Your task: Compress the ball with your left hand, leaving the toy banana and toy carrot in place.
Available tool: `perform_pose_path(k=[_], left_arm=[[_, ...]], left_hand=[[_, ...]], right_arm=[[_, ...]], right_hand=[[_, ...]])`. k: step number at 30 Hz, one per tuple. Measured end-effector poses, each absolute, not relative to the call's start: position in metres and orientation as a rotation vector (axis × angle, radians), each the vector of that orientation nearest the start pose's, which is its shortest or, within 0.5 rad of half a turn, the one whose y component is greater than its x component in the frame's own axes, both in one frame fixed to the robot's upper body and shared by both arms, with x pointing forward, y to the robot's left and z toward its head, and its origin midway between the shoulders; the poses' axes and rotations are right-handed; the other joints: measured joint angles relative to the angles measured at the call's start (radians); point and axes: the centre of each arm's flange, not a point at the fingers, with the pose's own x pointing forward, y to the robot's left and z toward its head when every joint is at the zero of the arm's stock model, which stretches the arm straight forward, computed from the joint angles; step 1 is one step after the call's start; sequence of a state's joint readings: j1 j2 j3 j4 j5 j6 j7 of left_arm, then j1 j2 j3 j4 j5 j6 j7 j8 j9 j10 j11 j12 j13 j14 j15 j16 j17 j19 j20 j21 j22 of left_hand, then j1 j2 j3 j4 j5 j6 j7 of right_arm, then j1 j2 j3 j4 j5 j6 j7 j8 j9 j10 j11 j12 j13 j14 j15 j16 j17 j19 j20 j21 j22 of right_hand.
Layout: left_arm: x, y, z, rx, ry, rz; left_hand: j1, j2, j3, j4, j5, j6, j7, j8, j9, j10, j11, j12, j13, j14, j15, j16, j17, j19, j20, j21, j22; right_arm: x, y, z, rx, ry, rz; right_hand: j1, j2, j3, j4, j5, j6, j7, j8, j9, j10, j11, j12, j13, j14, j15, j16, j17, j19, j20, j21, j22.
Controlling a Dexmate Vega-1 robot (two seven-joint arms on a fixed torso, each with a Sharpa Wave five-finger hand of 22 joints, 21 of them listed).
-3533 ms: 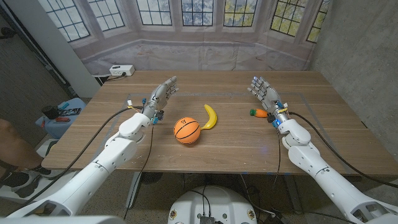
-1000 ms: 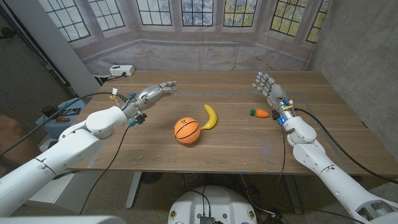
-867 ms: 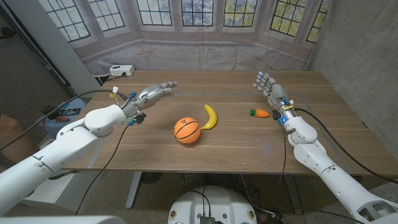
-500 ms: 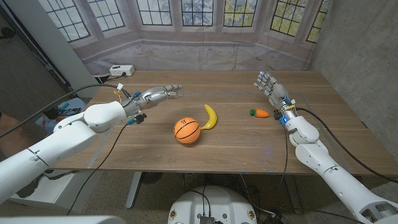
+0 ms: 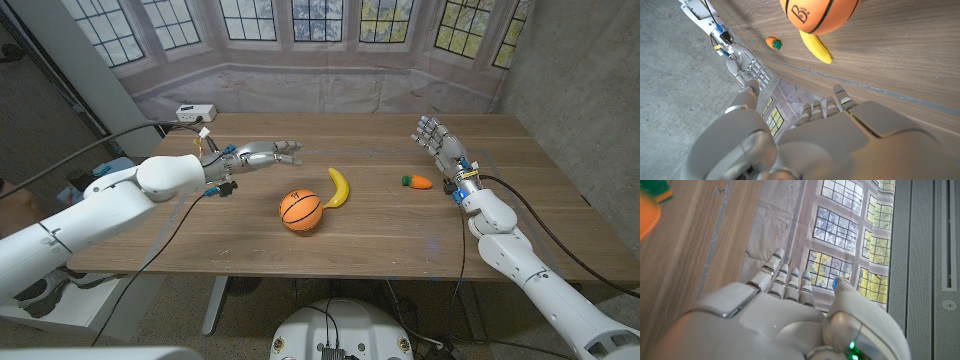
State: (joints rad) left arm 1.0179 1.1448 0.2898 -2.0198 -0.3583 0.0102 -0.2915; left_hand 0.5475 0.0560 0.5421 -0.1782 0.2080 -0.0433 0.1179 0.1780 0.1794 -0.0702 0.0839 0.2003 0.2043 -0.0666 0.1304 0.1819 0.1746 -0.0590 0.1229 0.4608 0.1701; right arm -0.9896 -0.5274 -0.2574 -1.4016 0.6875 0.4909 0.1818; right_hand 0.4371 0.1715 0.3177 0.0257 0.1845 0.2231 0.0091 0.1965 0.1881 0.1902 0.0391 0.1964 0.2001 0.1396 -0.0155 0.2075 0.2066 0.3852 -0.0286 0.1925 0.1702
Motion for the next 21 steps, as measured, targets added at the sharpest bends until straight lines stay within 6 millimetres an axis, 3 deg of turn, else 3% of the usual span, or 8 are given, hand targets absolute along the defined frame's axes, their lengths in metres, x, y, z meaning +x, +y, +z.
perform_pose_path(k=[21], left_arm=[[0.494, 0.257, 0.045, 1.118, -0.527, -0.611]], left_hand=[[0.044, -0.013, 0.004, -0.004, 0.008, 0.0, 0.0, 0.007, 0.0, 0.0, 0.0, 0.007, 0.003, 0.004, -0.004, 0.0, 0.0, 0.0, 0.0, -0.014, 0.0]], right_arm=[[0.587, -0.315, -0.039, 0.074, -0.8, 0.26]], right_hand=[[0.0, 0.0, 0.002, -0.002, 0.0, -0.006, 0.005, -0.005, 0.0, -0.009, -0.002, 0.0, 0.0, -0.004, 0.003, 0.0, 0.005, 0.003, 0.003, 0.0, 0.0]])
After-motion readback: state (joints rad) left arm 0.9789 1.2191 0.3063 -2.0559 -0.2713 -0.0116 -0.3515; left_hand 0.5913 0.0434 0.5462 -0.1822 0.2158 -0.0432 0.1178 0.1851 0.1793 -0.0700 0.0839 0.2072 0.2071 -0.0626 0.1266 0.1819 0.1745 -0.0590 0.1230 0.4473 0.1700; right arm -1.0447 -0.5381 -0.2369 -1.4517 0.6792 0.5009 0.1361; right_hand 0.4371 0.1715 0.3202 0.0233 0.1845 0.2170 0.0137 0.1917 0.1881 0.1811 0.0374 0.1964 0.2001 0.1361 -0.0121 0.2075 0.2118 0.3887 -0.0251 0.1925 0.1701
